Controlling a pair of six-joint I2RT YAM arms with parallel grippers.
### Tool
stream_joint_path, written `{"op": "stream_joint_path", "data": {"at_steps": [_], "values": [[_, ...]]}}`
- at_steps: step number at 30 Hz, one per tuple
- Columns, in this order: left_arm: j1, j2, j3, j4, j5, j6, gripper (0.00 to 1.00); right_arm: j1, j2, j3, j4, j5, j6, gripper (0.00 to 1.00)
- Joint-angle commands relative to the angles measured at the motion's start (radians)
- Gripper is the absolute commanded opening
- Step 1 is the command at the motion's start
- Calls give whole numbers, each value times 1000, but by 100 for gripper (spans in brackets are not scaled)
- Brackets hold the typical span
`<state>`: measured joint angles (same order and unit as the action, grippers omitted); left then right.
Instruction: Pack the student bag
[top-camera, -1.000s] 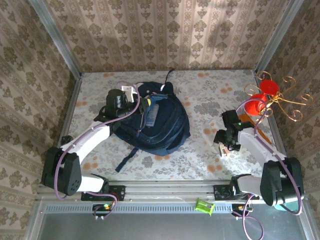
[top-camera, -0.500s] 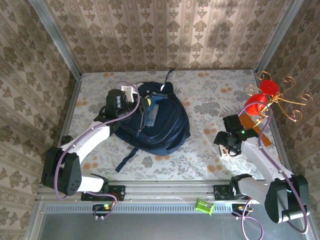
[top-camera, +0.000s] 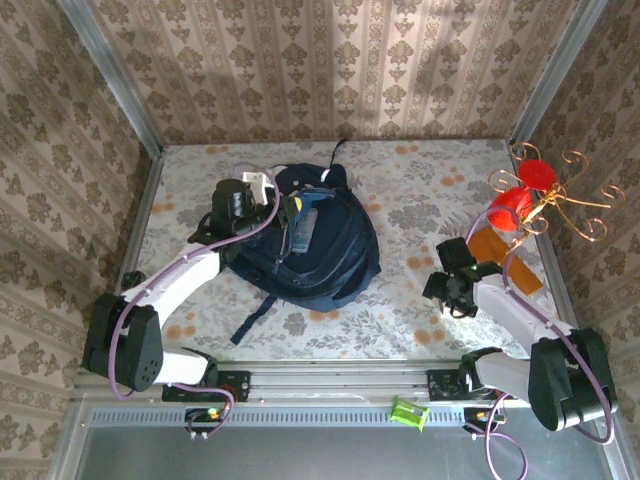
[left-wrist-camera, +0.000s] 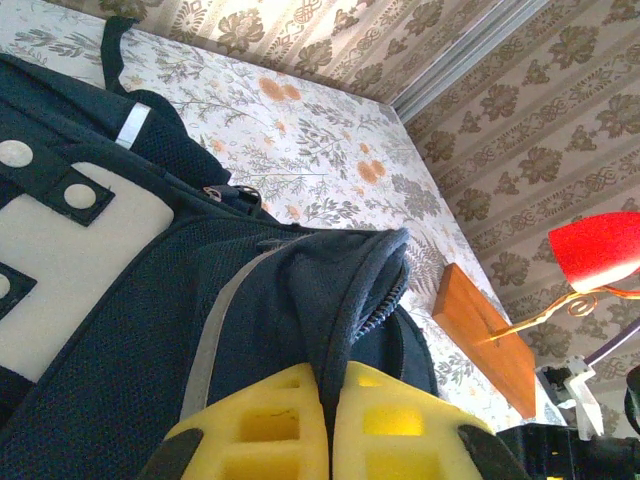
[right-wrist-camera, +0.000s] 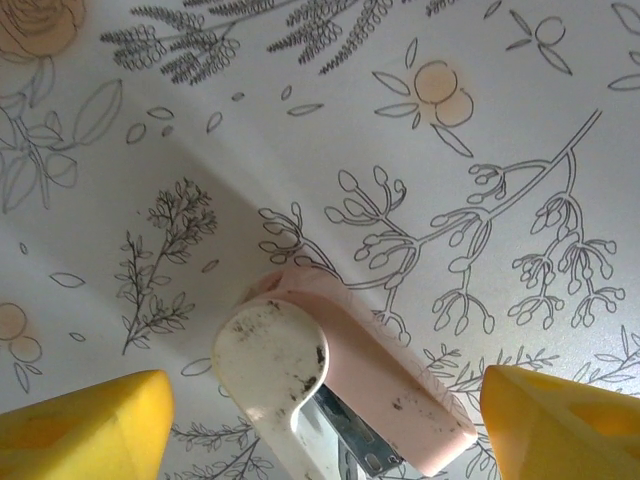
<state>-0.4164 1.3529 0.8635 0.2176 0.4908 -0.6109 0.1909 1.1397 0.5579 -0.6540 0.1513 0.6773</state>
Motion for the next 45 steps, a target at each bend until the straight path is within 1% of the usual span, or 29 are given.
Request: {"op": "stream_joint_path", "data": {"at_steps": [1, 5, 9, 11, 16, 19, 25, 30, 33, 35, 41, 45], "values": [[20, -28, 5, 90, -3, -20, 0, 4, -58, -6, -23, 52, 8, 81], [21, -28, 3, 91, -3, -22, 0, 3, -104, -4, -44, 65, 25, 80], [21, -25, 3, 91, -1, -22, 0, 5, -199, 8, -74, 94, 32, 80], [21, -24, 3, 93, -3, -20, 0, 5, -207, 7, -84, 92, 31, 80], [21, -13, 3, 98, 0, -26, 0, 5, -85, -1, -37, 8, 30, 80], [22, -11, 5, 97, 4, -26, 0, 7, -12, 0, -2, -15, 13, 81], [21, -7, 6, 97, -1, -24, 0, 22, 41, 6, 19, -47, -16, 79], [21, 3, 9, 99, 3, -26, 0, 82, 83, 12, 44, -97, -27, 74], [21, 3, 7, 99, 3, -26, 0, 111, 106, 24, 50, -85, -26, 72], [21, 2, 6, 99, 1, -25, 0, 112, 124, 34, 51, -48, -17, 72], [21, -6, 4, 93, 1, -23, 0, 97, 178, 82, 46, 34, -1, 71], [21, -7, 2, 92, -2, -21, 0, 78, 187, 75, 79, 34, -1, 69]]}}
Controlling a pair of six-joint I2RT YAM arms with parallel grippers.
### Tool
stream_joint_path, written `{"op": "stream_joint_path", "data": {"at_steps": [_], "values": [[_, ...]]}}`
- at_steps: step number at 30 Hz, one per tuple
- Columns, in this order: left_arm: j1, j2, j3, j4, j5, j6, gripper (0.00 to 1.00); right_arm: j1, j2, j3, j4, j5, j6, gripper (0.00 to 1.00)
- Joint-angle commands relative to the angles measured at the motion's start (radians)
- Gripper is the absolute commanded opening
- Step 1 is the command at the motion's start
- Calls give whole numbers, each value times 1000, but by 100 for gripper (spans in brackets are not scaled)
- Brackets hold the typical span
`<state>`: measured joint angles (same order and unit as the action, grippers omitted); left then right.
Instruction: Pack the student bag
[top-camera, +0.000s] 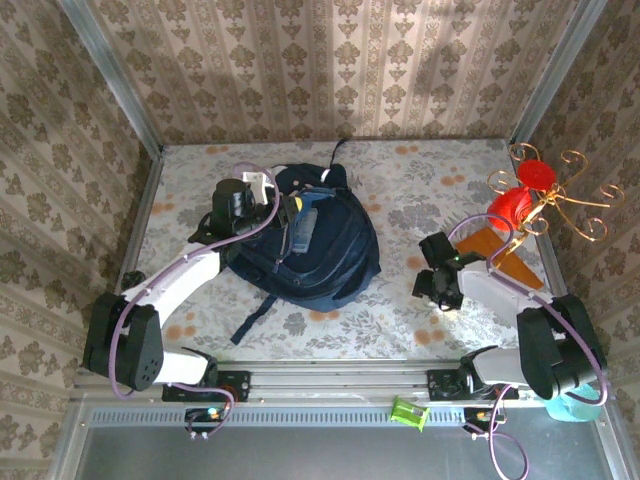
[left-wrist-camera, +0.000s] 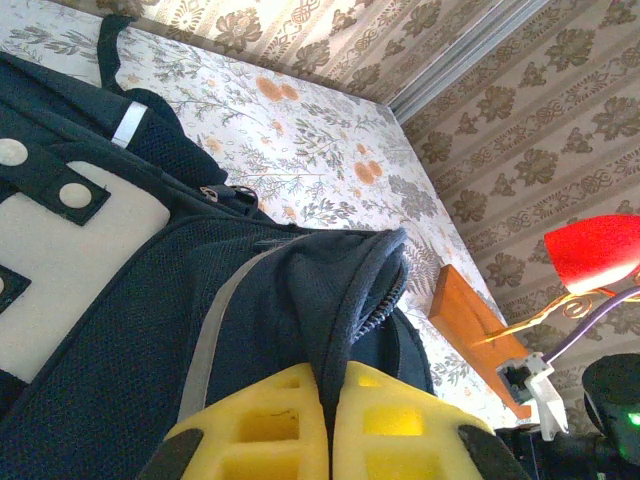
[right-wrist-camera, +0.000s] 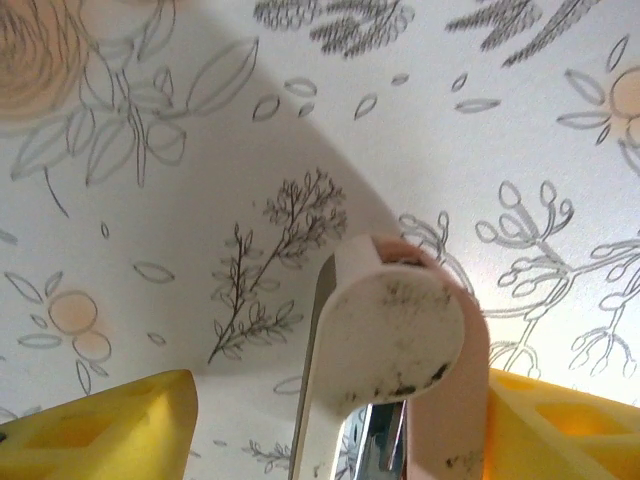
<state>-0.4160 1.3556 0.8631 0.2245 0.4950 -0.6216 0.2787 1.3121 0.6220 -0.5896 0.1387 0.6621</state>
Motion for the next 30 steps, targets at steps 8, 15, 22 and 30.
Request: {"op": "stream_joint_path", "data": {"at_steps": [8, 15, 22, 30], "values": [[20, -9, 3, 83, -7, -9, 0, -6, -13, 7, 83, -15, -16, 47], [20, -12, 9, 68, -19, 5, 0, 152, -161, 64, 149, -91, 30, 37], [19, -18, 26, 57, -17, 8, 0, 341, -152, 206, 328, -76, 111, 36], [-6, -38, 97, -2, -5, 25, 0, 448, 209, 448, 603, -82, 148, 39]]}}
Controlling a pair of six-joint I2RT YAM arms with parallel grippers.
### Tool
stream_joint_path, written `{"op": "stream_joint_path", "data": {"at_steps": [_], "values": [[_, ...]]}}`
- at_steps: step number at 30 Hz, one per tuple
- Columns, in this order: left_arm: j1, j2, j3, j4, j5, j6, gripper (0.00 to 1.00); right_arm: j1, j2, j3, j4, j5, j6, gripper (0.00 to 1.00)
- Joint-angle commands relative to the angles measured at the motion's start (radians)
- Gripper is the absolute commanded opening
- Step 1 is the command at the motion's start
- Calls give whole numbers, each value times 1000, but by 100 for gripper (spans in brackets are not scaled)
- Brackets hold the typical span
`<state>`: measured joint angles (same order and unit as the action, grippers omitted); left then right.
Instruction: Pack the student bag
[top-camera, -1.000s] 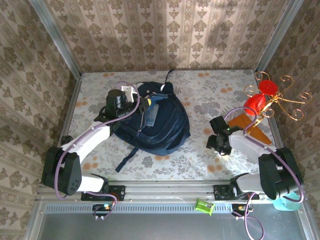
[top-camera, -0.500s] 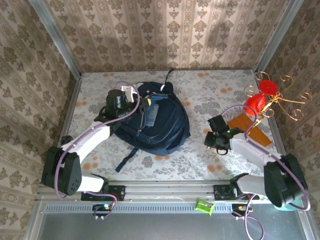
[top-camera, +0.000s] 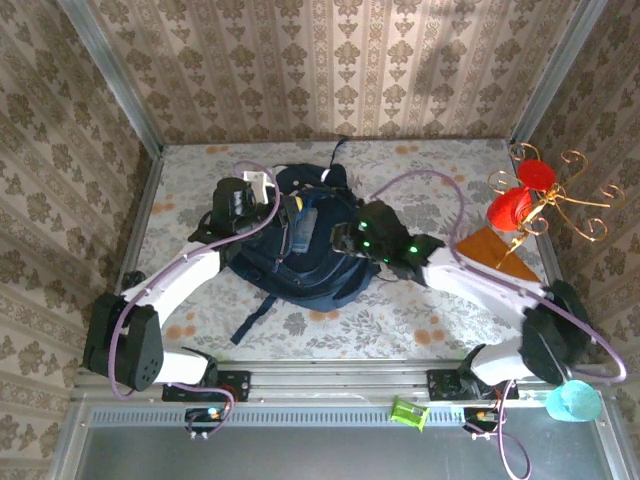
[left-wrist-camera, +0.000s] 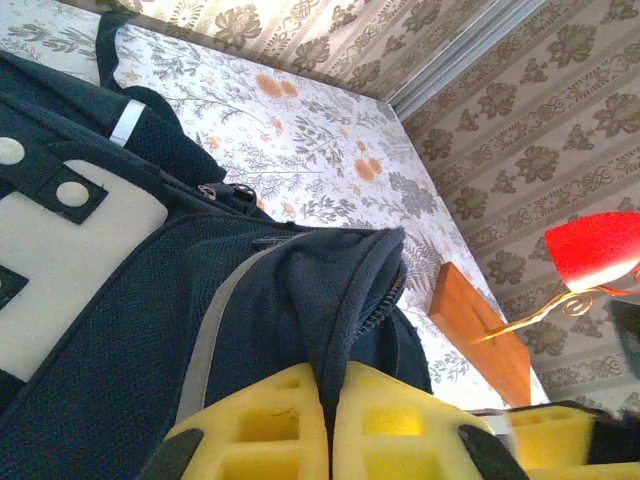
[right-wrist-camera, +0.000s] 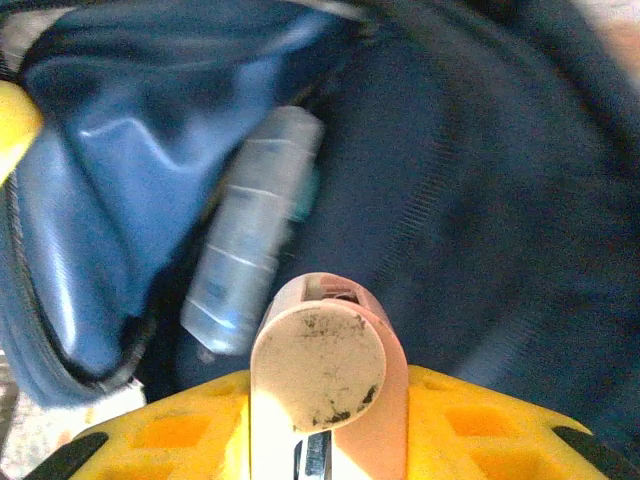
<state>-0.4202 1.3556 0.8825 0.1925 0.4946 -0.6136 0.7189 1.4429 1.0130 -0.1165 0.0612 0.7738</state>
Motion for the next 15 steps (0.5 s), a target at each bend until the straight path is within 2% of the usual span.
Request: {"op": "stream_joint_path", "data": {"at_steps": [1, 6, 9, 11, 15], "values": [[0, -40, 89, 19, -6, 19, 0, 10, 119, 88, 136, 18, 44, 39], [0, -44, 104, 4, -22, 24, 0, -6, 270, 179, 189, 108, 66, 44], [0, -37, 113, -5, -26, 28, 0, -12, 307, 222, 178, 135, 51, 59], [-1, -36, 118, -15, -24, 34, 0, -16, 285, 211, 183, 132, 27, 65], [3, -37, 116, -16, -33, 41, 0, -18, 163, 126, 180, 108, -33, 65]]}}
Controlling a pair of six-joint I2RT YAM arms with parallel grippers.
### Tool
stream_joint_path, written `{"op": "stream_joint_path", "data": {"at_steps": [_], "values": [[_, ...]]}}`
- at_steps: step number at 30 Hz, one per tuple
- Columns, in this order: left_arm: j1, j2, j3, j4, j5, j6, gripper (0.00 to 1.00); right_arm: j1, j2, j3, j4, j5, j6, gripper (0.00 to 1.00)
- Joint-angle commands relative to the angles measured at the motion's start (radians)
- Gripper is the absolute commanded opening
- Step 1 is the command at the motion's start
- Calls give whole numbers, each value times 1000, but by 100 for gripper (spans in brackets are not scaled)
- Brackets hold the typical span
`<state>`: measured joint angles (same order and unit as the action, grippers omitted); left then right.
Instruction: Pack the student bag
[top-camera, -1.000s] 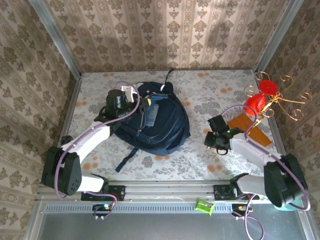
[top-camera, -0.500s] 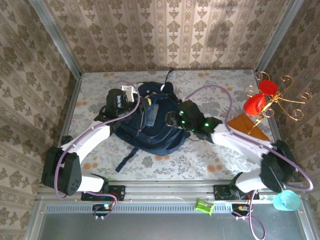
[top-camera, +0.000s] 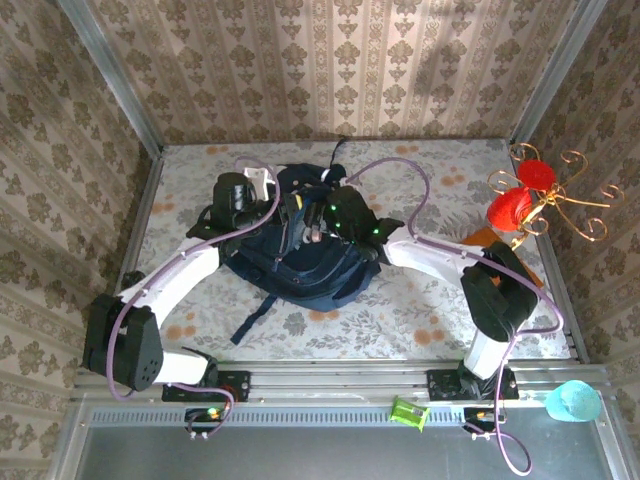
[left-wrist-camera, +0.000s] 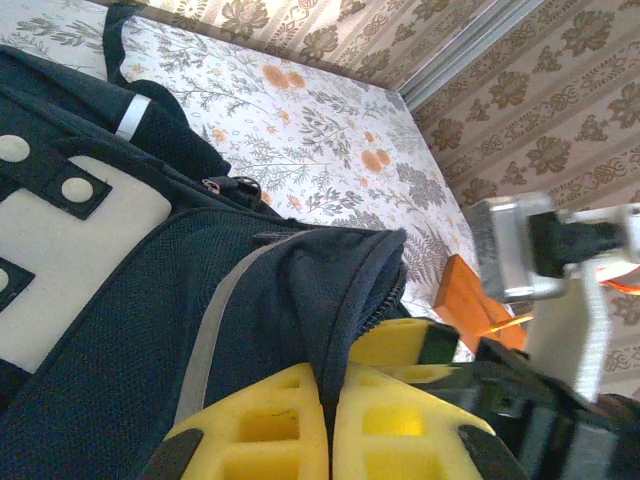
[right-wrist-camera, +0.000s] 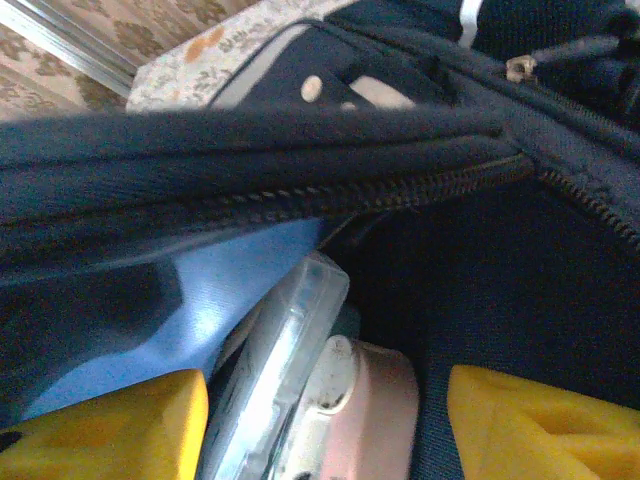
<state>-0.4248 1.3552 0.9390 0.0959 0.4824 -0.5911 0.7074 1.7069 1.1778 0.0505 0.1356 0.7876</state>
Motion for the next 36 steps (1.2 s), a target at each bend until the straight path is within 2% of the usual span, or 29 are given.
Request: {"op": "stream_joint_path", "data": {"at_steps": [1, 5, 8, 11, 13, 17, 22, 28, 30, 33, 36], "values": [[8, -34, 56, 85, -20, 17, 0, -6, -142, -69, -2, 29, -58, 65], [8, -31, 43, 100, -13, 9, 0, -8, -252, -195, -78, 31, -42, 59], [3, -31, 33, 101, -6, 4, 0, -6, -267, -236, -134, 22, -3, 56], [-10, -38, 19, 96, -9, 7, 0, -8, -260, -240, -223, 114, 41, 58], [-18, -46, 9, 92, -18, 11, 0, -14, -247, -254, -194, 141, 34, 60], [-30, -59, -9, 80, -33, 22, 0, -36, -157, -188, -171, 81, 16, 56], [-96, -91, -30, 27, -72, 55, 0, -105, -93, -125, -170, 43, -51, 41], [-173, -77, -88, 74, -128, 54, 2, -220, -40, -73, -163, -144, -157, 36], [-175, -57, -73, 49, -109, 74, 12, -234, -58, -65, -193, -156, -198, 36], [-172, -79, -56, -37, -106, 148, 37, -248, -124, -80, -248, -143, -245, 38], [-155, -173, -105, -113, -173, 205, 57, -239, -216, -134, -281, -140, -263, 39]]}}
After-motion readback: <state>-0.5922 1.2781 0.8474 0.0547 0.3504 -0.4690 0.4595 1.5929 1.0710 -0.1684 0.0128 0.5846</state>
